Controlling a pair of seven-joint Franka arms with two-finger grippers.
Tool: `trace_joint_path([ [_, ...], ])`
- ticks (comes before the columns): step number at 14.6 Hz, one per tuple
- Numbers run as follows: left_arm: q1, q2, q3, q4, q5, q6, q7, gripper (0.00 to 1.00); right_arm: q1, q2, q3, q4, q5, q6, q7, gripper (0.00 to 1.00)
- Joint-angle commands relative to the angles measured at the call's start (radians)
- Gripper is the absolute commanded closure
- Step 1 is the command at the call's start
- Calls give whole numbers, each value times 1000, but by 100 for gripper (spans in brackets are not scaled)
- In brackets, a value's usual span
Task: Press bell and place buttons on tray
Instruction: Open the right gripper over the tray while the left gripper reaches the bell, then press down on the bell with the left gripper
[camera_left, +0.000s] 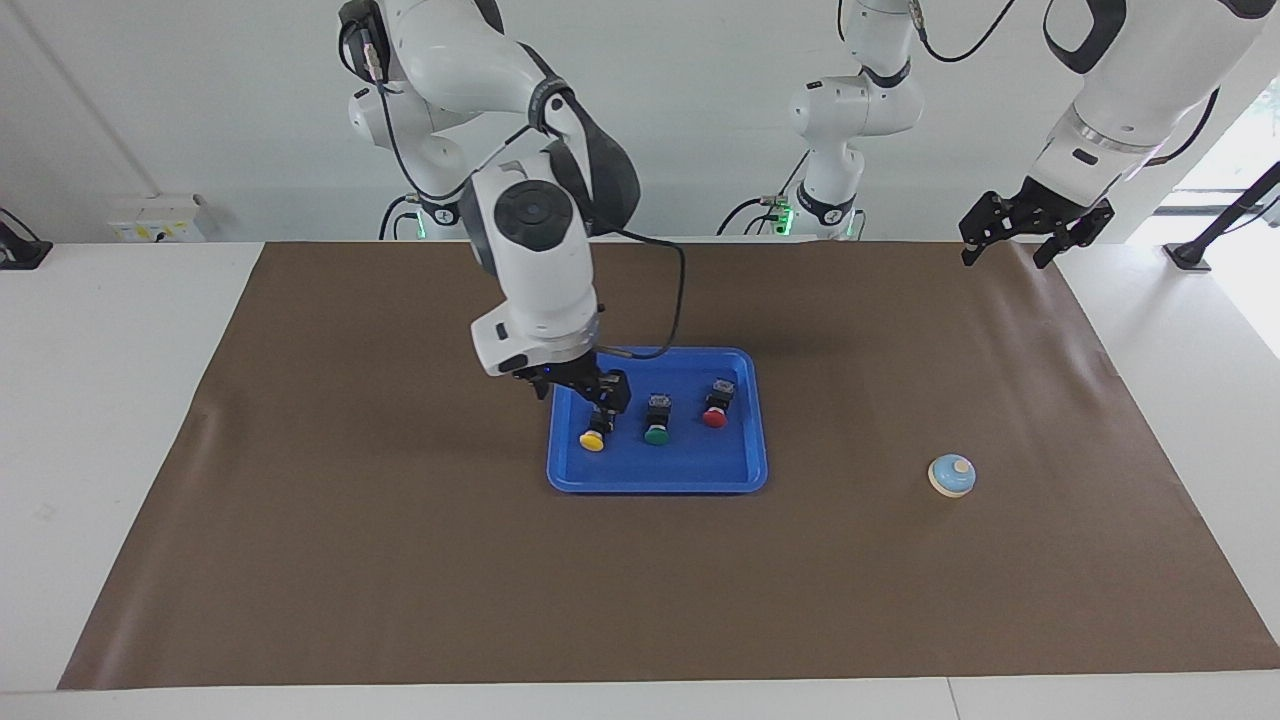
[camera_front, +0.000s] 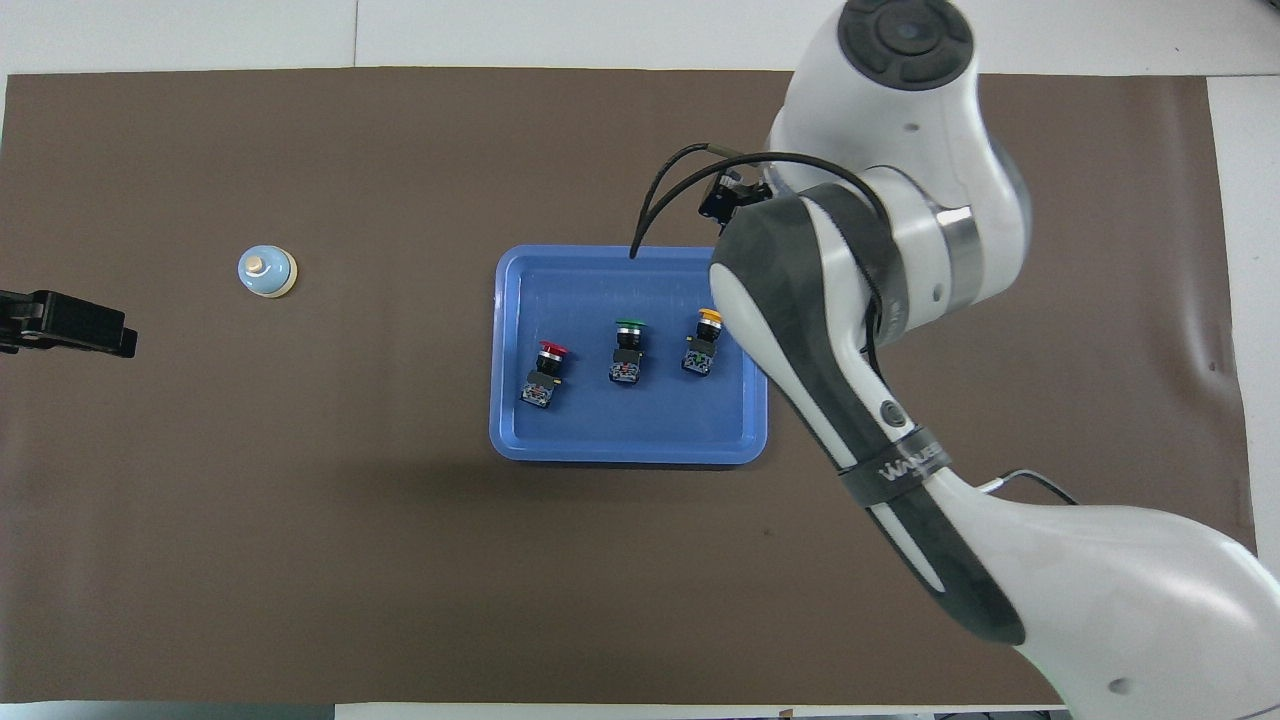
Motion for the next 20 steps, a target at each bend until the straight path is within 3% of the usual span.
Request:
trace_joint_path([
  [1,2,-13,3,-5,-6,-7,8,0,-90,-57,12,-22,8,-49,-142,0],
  [6,-1,-18,5,-17,0,0,-67,0,-237,-100,11,-21,5,-129,-410,0],
  [7,-6,-24,5,-51,3,61,-58,23,-264,-109,9,-21,3,-142,-465,0],
  [8,-2,-34,3,-89,3,130,-60,81,-288,-120,6,-19,3,-165,-520,0],
  [9,3,-33,5,-129,3,172,-61,100,-312,-132,5,-19,-3,-187,-568,0],
  [10,5,-12,3,-131,3,206,-58,100,-335,-146,6,-19,-12,-201,-597,0],
  [14,9,187,5,-83,8,385,-57,100,-401,-233,17,-48,-53,-258,-688,0],
  [18,9,337,6,-77,12,542,-57,100,-429,-441,20,-250,-61,-256,-733,0],
  [20,9,402,6,-43,41,568,-57,100,-432,-491,22,-297,-78,-264,-733,0],
])
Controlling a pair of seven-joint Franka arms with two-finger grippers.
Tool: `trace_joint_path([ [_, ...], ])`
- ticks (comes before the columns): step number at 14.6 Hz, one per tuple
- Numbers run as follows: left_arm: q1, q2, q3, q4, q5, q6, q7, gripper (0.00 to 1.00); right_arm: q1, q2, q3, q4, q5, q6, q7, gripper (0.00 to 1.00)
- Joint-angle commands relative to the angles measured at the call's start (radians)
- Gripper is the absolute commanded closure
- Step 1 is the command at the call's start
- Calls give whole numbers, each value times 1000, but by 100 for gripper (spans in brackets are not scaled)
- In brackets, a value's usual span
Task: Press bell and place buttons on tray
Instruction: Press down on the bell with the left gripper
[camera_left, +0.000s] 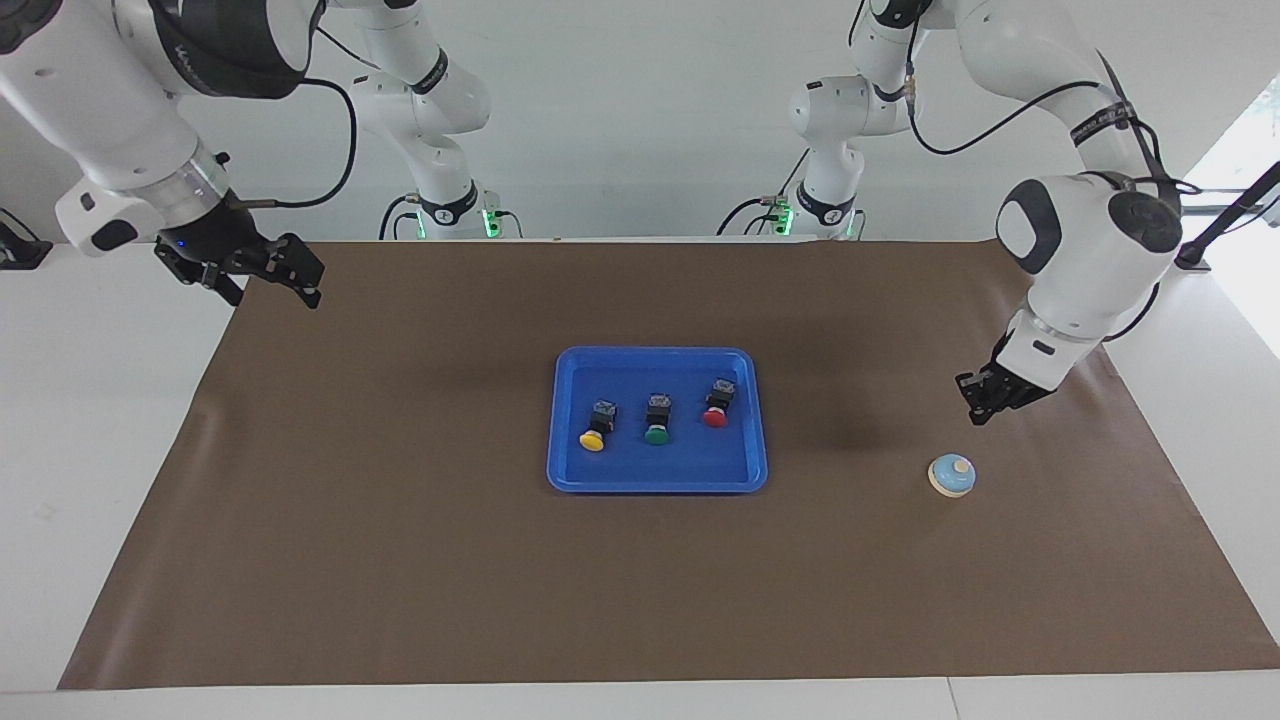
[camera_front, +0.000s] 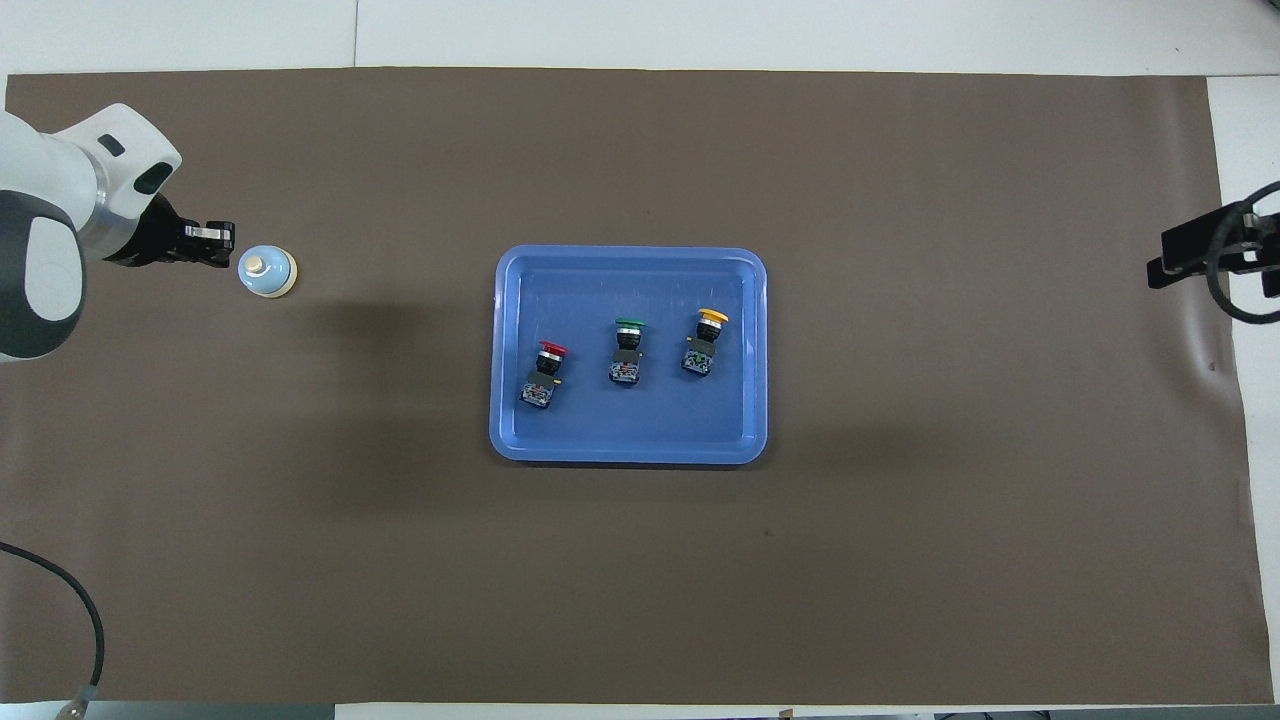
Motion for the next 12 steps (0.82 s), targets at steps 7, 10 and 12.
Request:
trace_joint_path([
  [7,23,111,-1,47,33,74,-6,100,0,-104,32,-139,-67,44,-19,0],
  [10,23,115,1,8,32,101,-11,100,-72,-115,101,-151,-68,71,-37,0],
  [12,22,115,-1,-20,32,121,-14,100,-80,-115,107,-149,-68,64,-33,0],
])
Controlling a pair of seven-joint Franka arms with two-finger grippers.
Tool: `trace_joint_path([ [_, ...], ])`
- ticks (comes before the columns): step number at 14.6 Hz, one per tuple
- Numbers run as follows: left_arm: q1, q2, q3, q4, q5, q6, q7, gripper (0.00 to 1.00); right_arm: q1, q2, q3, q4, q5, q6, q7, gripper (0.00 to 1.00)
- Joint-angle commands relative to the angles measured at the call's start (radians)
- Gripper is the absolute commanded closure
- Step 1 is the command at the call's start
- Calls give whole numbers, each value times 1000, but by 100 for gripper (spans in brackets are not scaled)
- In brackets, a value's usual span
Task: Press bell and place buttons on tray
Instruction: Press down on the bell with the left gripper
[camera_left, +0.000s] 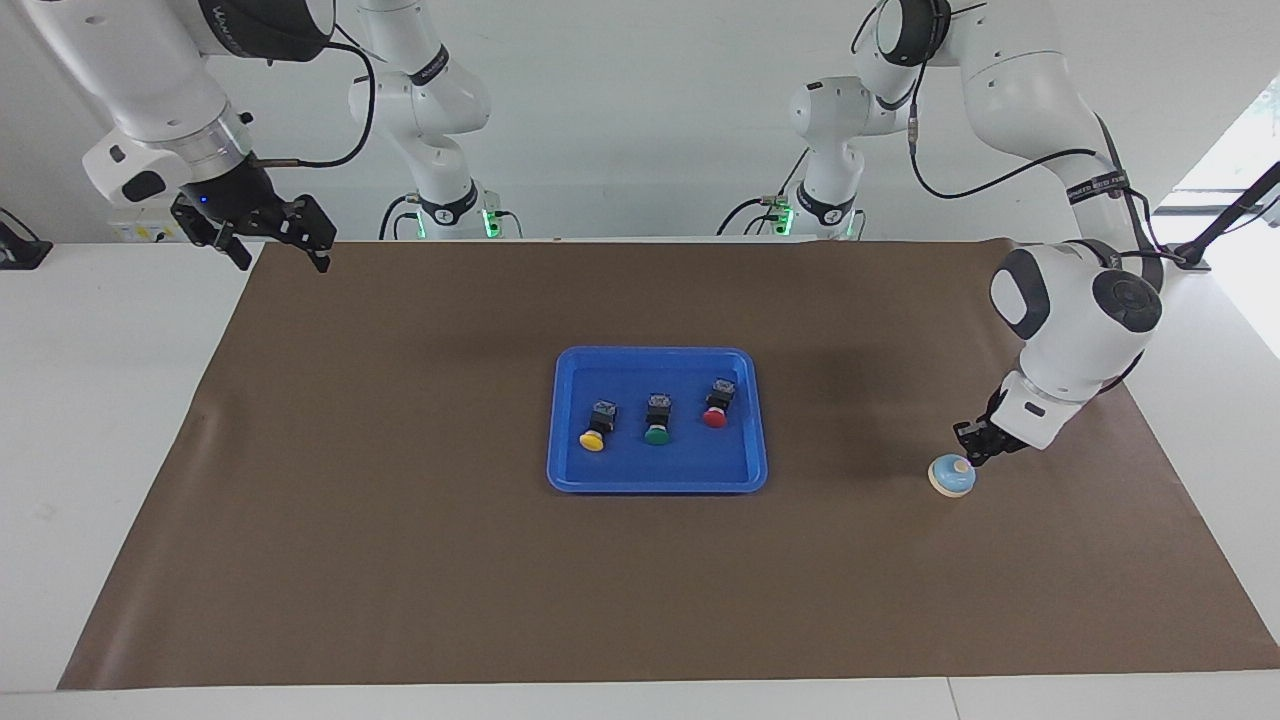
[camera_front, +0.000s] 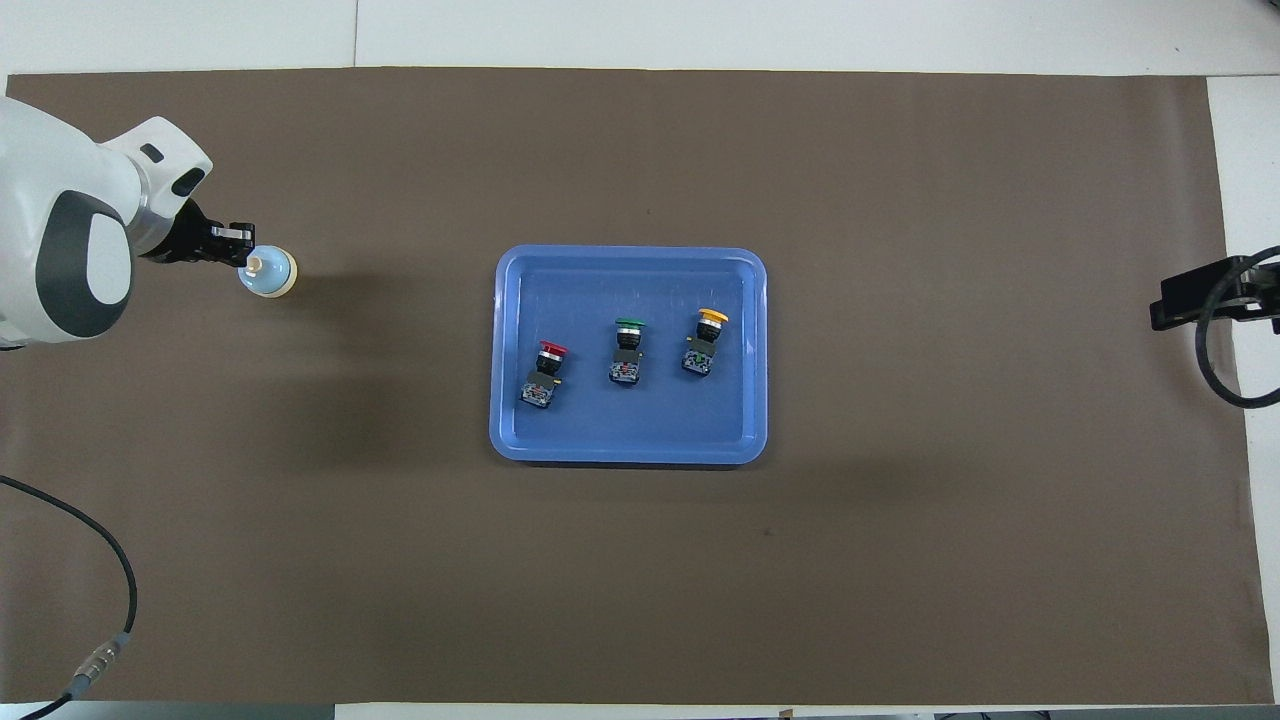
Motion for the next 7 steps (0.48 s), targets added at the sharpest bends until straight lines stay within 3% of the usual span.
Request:
trace_joint_path([
  [1,-3,-2,-2,-63,21,71,-12,100,-35,-24,32,-30,-9,11,-25,0],
  [4,0,-1,-2,-138,21,174,-11,100,-32,-23,33,-28,-6,8,-23,0],
  [7,-3,-2,0,-120,21,136,-9,100,-30,-23,32,-28,-6,8,-23,0],
])
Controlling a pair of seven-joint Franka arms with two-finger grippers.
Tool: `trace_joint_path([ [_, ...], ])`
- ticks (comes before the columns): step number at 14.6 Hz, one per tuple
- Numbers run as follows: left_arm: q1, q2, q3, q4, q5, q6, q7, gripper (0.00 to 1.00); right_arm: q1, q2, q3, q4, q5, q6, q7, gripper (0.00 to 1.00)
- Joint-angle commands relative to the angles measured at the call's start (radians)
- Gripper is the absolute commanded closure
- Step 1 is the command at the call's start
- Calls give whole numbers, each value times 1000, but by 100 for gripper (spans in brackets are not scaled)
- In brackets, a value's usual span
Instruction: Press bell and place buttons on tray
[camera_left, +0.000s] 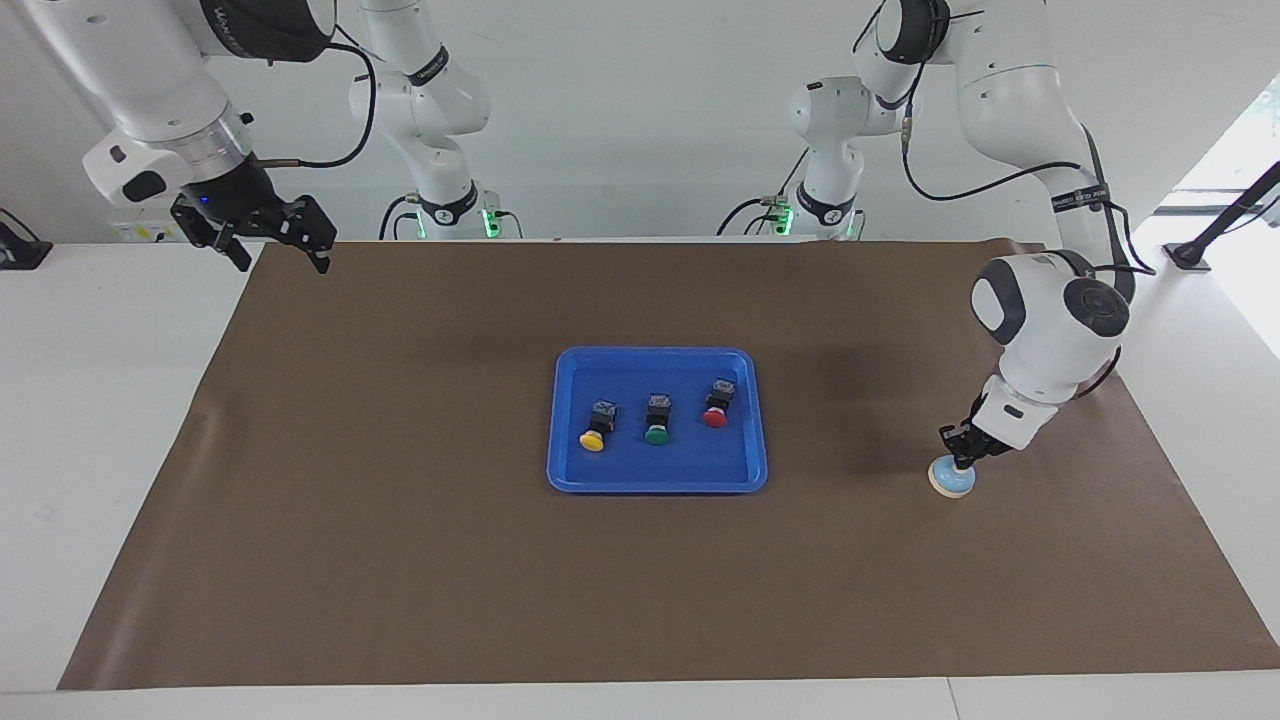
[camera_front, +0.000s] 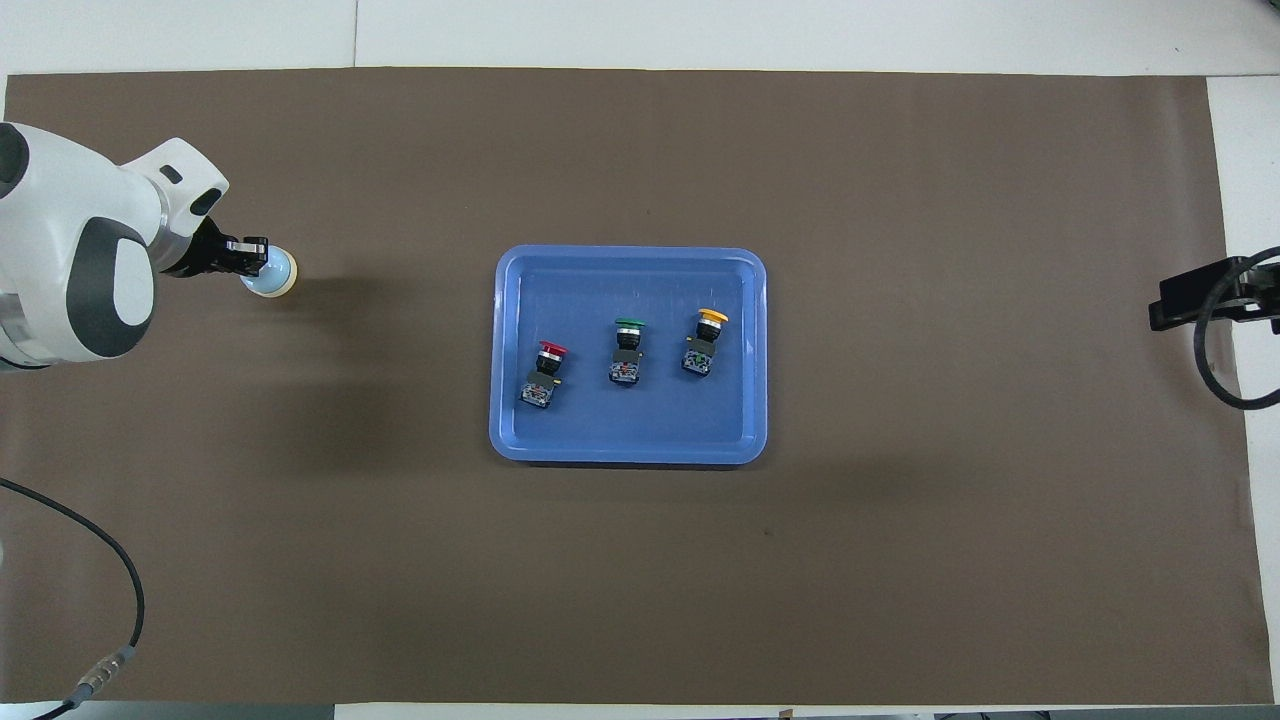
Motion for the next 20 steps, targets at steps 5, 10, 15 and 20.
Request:
trace_joint_path([
  [5,1,-86,0,74,17,-186,-5,78,-16,-22,15,-28,-6,2,-24,0],
  [10,-13,-270,-2,113,12,-366,-11,1,-16,-22,15,-28,-6,2,-24,0],
  [15,-15,-417,-4,97,11,-533,-15,0,-16,-22,15,-28,-6,2,-24,0],
  [20,-15,-423,-10,125,9,-608,-14,0,-16,-22,14,-28,-6,2,-24,0],
])
